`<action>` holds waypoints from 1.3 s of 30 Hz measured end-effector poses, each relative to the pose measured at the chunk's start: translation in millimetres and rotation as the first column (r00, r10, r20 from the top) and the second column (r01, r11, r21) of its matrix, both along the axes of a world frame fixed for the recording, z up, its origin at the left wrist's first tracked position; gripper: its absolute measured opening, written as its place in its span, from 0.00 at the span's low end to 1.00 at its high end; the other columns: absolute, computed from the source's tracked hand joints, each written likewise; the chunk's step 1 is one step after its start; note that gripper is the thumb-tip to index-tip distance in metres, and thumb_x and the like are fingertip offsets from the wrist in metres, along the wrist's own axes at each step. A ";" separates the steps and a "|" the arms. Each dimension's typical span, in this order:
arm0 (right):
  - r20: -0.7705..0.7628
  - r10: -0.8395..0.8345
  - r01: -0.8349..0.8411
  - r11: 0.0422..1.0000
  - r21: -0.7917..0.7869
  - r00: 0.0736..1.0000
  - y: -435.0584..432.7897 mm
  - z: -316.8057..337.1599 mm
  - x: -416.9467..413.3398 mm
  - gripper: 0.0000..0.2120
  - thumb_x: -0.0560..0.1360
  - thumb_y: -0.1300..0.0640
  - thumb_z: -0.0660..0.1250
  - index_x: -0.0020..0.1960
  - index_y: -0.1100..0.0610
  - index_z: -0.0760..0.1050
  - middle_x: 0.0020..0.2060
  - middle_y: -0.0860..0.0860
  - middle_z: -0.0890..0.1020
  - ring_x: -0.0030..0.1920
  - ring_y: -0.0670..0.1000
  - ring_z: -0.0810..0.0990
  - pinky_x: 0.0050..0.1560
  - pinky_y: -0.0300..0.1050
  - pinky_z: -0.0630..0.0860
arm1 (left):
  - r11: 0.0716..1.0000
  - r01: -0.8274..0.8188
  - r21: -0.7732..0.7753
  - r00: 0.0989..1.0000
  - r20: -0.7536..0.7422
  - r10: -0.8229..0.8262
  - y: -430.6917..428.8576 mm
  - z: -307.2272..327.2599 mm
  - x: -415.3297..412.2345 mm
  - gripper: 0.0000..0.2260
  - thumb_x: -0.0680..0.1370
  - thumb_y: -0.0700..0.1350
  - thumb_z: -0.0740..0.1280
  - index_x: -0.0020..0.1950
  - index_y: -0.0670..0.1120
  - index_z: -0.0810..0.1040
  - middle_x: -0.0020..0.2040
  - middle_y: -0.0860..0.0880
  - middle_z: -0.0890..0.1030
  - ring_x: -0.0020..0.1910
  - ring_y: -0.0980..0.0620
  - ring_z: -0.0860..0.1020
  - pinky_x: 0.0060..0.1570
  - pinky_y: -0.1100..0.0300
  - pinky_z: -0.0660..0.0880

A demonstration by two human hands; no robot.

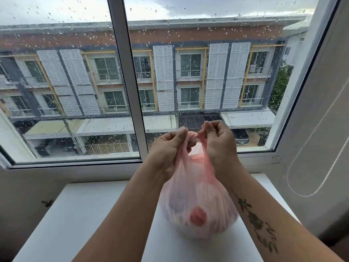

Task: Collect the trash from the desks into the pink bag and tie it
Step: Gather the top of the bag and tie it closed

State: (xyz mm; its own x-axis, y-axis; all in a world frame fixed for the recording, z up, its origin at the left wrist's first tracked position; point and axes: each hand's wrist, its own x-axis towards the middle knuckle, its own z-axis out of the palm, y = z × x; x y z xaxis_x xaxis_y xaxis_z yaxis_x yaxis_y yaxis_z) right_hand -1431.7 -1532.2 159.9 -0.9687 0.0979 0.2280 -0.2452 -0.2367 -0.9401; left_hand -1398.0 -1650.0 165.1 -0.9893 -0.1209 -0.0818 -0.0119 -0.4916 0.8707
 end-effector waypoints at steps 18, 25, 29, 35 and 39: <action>-0.159 -0.108 0.168 0.884 0.436 0.981 35.7 3.3 1.2 0.17 0.78 0.46 0.65 0.43 0.61 0.77 0.29 0.49 0.76 0.31 0.49 0.77 0.34 0.43 0.72 | 0.939 -0.091 -0.332 0.996 -0.046 0.080 21.6 -2.0 0.0 0.14 0.74 0.44 0.74 0.48 0.33 0.78 0.32 0.45 0.81 0.28 0.52 0.78 0.31 0.60 0.75; -0.030 0.223 -0.163 0.789 0.593 0.974 61.5 0.4 6.2 0.15 0.63 0.48 0.79 0.43 0.56 0.82 0.29 0.47 0.78 0.30 0.43 0.73 0.35 0.41 0.72 | 0.967 -0.116 -0.226 0.993 0.000 0.119 19.2 5.0 -4.9 0.11 0.73 0.44 0.74 0.38 0.41 0.75 0.29 0.46 0.79 0.28 0.51 0.76 0.32 0.57 0.76; -0.161 0.176 -0.008 0.702 0.713 0.971 62.1 -4.0 4.5 0.11 0.66 0.48 0.78 0.45 0.52 0.84 0.32 0.42 0.77 0.31 0.39 0.73 0.34 0.29 0.67 | 0.971 -0.107 -0.213 0.994 0.009 0.112 19.9 3.3 -6.1 0.11 0.73 0.44 0.74 0.38 0.41 0.75 0.30 0.45 0.79 0.28 0.50 0.76 0.31 0.58 0.76; -0.414 0.089 0.291 0.579 0.762 0.906 60.6 -1.9 5.9 0.11 0.74 0.48 0.71 0.42 0.57 0.81 0.35 0.47 0.83 0.37 0.47 0.79 0.38 0.43 0.74 | 0.980 -0.085 -0.181 0.995 0.030 0.092 15.0 4.2 -4.2 0.09 0.76 0.43 0.71 0.41 0.39 0.76 0.31 0.42 0.81 0.28 0.50 0.79 0.30 0.60 0.79; -0.482 0.125 0.371 0.484 0.793 0.867 60.4 16.1 0.2 0.07 0.75 0.55 0.69 0.43 0.59 0.81 0.37 0.51 0.83 0.38 0.51 0.79 0.38 0.44 0.73 | 0.996 0.006 -0.093 0.997 0.074 0.001 3.3 10.3 -5.2 0.06 0.78 0.40 0.68 0.42 0.39 0.76 0.34 0.43 0.83 0.33 0.50 0.83 0.33 0.60 0.80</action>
